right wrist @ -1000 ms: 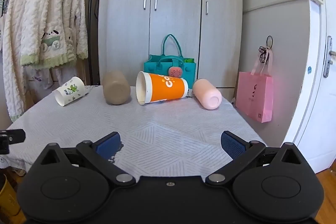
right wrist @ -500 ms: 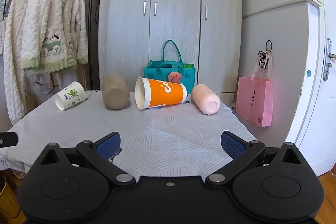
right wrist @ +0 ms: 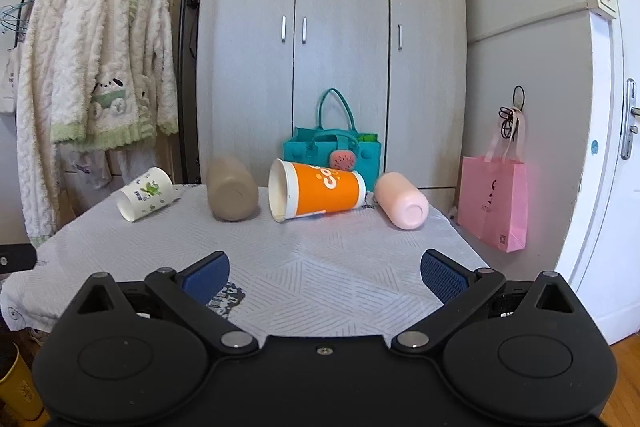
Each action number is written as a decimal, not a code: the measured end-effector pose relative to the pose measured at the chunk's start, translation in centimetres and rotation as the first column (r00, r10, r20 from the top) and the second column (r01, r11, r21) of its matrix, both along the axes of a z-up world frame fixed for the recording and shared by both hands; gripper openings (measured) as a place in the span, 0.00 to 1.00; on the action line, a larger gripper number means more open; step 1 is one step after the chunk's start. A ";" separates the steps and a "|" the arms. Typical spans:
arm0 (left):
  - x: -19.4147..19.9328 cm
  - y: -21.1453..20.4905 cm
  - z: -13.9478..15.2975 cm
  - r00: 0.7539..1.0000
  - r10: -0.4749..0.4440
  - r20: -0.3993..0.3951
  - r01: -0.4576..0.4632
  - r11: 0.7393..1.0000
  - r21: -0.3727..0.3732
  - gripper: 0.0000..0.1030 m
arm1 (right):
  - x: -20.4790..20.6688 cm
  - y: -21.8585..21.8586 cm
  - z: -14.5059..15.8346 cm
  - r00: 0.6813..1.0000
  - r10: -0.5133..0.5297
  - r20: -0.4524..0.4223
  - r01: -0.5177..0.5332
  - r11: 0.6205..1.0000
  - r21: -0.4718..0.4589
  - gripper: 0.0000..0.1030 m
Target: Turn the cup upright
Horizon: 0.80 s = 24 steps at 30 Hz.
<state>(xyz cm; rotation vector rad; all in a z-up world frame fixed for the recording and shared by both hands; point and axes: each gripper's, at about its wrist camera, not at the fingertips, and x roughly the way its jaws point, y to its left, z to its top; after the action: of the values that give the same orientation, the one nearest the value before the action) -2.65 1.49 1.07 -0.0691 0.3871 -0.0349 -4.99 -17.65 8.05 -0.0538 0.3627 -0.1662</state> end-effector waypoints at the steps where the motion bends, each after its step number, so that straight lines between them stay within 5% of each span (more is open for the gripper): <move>1: -0.2 -0.1 -0.1 1.000 -0.003 0.003 0.003 1.000 0.004 1.00 | 0.0 0.0 0.1 1.000 0.002 0.002 -0.002 1.000 0.000 1.00; 15: -0.4 -0.2 -0.5 0.995 -0.045 0.095 0.048 0.998 -0.032 1.00 | -0.1 -0.4 -0.6 0.998 -0.021 0.062 0.020 1.000 0.008 1.00; 24: 0.9 -0.5 -1.2 0.995 -0.042 0.085 0.044 0.999 -0.023 1.00 | 1.2 -0.4 -1.1 0.999 -0.009 0.050 0.008 1.000 0.020 1.00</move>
<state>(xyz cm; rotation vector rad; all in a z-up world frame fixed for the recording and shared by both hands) -1.73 1.03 -0.09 -0.0832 0.3038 -0.0852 -3.81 -18.01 6.99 -0.0282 0.3150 -0.1720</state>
